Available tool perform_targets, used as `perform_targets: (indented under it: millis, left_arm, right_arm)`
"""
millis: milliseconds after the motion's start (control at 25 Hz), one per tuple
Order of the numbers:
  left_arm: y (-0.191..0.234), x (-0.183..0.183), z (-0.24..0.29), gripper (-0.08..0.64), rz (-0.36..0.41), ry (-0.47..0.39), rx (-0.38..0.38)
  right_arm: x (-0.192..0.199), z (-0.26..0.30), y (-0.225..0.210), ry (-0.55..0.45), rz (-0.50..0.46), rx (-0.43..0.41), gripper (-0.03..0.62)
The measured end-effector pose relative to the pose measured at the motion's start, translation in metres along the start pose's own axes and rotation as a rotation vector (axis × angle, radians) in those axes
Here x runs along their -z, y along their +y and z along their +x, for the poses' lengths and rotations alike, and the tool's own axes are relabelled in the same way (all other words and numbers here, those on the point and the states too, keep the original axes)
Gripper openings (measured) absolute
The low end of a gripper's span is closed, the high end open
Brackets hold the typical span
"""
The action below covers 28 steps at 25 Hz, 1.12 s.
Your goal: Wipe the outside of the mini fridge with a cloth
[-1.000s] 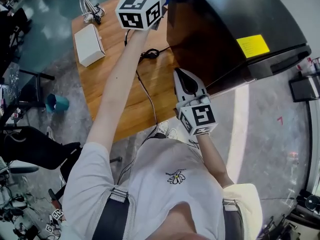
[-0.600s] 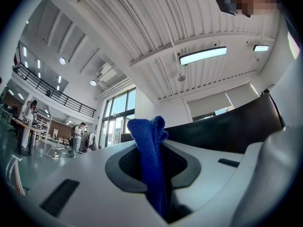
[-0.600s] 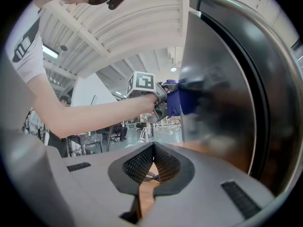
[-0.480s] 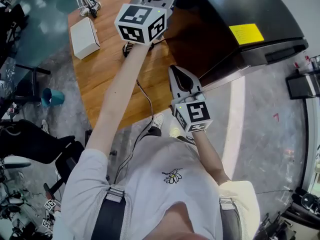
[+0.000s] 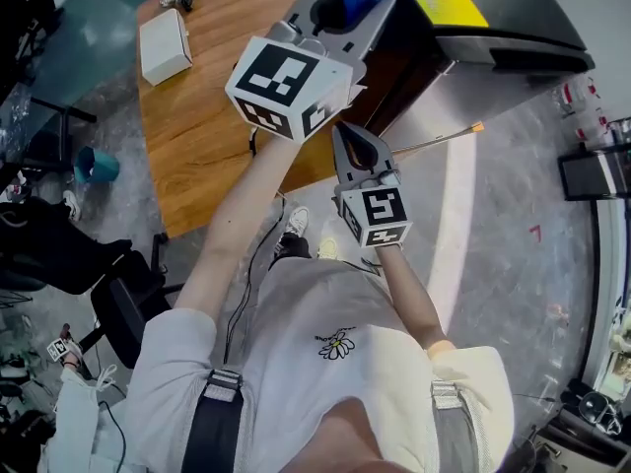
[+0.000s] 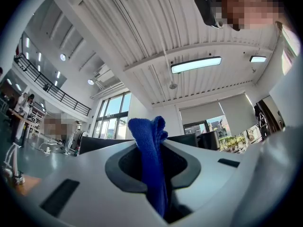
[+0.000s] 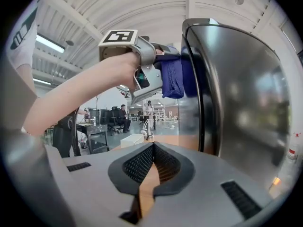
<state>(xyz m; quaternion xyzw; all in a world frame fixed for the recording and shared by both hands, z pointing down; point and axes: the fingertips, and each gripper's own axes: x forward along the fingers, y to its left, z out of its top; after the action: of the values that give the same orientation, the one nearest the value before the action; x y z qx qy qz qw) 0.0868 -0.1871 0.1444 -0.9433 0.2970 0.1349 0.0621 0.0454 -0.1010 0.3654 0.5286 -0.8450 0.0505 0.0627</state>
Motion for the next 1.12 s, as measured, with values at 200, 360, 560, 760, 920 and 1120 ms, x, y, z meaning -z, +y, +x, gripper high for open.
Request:
perform_targets:
  millis: [200,360,560,760,920,1120]
  left_arm:
    - [-0.041,-0.008,-0.015,0.065,-0.001,-0.015,0.022]
    - [-0.069,-0.014,-0.025,0.064,-0.014,-0.033,0.040]
    - [-0.085,-0.014,-0.031,0.066,-0.028,-0.037,0.049]
    - [-0.095,-0.015,-0.036,0.065,-0.033,-0.035,0.093]
    - [-0.084,-0.018,-0.040,0.064,-0.013,-0.044,0.094]
    - [-0.036,-0.024,-0.041,0.066,0.029,-0.051,0.030]
  right_arm:
    - [0.010,-0.023,0.001,0.013,-0.011,-0.009,0.012]
    - [0.016,-0.036,0.004,0.023,-0.020,-0.016,0.012]
    - [0.016,-0.042,0.007,0.022,-0.026,-0.021,0.012]
    - [0.016,-0.039,0.013,0.022,-0.028,-0.031,0.012]
    - [0.017,-0.032,0.017,0.026,-0.022,-0.035,0.012]
    - [0.016,-0.017,0.018,0.023,-0.013,-0.039,0.012]
